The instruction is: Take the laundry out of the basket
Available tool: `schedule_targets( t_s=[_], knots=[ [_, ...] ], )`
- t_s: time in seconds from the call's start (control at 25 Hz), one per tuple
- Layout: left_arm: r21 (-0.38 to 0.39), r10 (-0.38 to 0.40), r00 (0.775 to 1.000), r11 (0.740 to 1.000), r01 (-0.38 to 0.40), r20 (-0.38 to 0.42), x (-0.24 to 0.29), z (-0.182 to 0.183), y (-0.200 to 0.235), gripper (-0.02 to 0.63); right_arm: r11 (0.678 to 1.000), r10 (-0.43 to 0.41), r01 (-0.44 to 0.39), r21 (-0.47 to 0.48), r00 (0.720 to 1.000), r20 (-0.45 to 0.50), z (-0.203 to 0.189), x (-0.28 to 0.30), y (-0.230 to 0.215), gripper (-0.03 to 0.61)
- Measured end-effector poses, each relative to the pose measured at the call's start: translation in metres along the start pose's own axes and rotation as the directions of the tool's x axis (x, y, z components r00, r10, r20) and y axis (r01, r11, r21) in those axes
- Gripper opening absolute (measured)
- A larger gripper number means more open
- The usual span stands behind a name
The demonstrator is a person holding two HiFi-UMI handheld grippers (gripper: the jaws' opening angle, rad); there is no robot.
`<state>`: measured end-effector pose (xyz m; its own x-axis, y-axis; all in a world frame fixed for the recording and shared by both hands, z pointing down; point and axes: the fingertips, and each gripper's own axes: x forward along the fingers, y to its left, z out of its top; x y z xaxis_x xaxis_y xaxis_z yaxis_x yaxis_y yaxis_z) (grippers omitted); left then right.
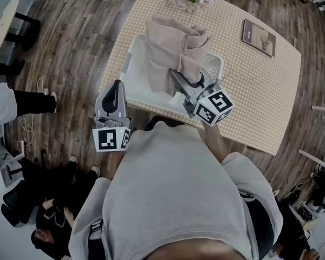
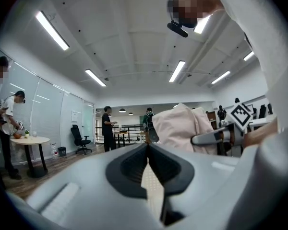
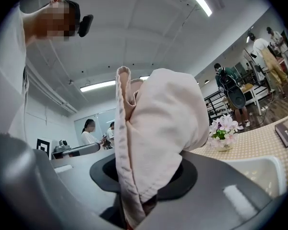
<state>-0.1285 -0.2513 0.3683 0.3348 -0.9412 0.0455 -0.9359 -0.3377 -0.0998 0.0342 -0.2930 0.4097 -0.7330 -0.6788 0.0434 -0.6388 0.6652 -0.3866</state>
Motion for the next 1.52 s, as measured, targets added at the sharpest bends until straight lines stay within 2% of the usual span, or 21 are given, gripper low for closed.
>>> schedule_targets(
  t_s=[0.28, 0.56, 0.84, 1.0, 1.12, 1.52],
  knots=[
    [-0.011, -0.019, 0.998, 1.000, 0.020, 0.054, -0.047, 0.012, -0.015, 0.011, 0.999, 0.033, -0.032, -0.020, 0.998, 0.060, 0.013, -0.036, 0.054, 0.141],
    [-0.049, -0.015, 0.996, 0.999, 0.019, 0.084, -0.138, 0.006, -0.021, 0.011, 0.995, 0.052, -0.041, -0.088, 0.989, 0.135, 0.025, -0.079, 0.132, 0.141],
    [-0.063, -0.054, 0.994, 0.996, 0.060, 0.094, -0.238, 0.003, -0.047, 0.011, 0.995, 0.019, -0.007, -0.100, 0.992, 0.122, -0.014, -0.140, 0.211, 0.141],
    [-0.062, -0.077, 0.990, 0.995, 0.084, 0.119, -0.291, 0.003, -0.087, 0.011, 0.996, 0.003, 0.009, -0.092, 0.993, 0.122, -0.044, -0.204, 0.248, 0.141],
    [-0.063, -0.086, 0.988, 0.993, 0.095, 0.126, -0.313, 0.004, -0.107, 0.011, 0.996, -0.012, 0.023, -0.091, 0.993, 0.115, -0.055, -0.233, 0.259, 0.141],
    [-0.085, -0.042, 0.994, 0.995, 0.050, 0.098, -0.334, 0.013, -0.107, 0.011, 0.998, -0.003, 0.007, -0.059, 0.997, 0.081, -0.060, -0.243, 0.270, 0.141]
  ],
)
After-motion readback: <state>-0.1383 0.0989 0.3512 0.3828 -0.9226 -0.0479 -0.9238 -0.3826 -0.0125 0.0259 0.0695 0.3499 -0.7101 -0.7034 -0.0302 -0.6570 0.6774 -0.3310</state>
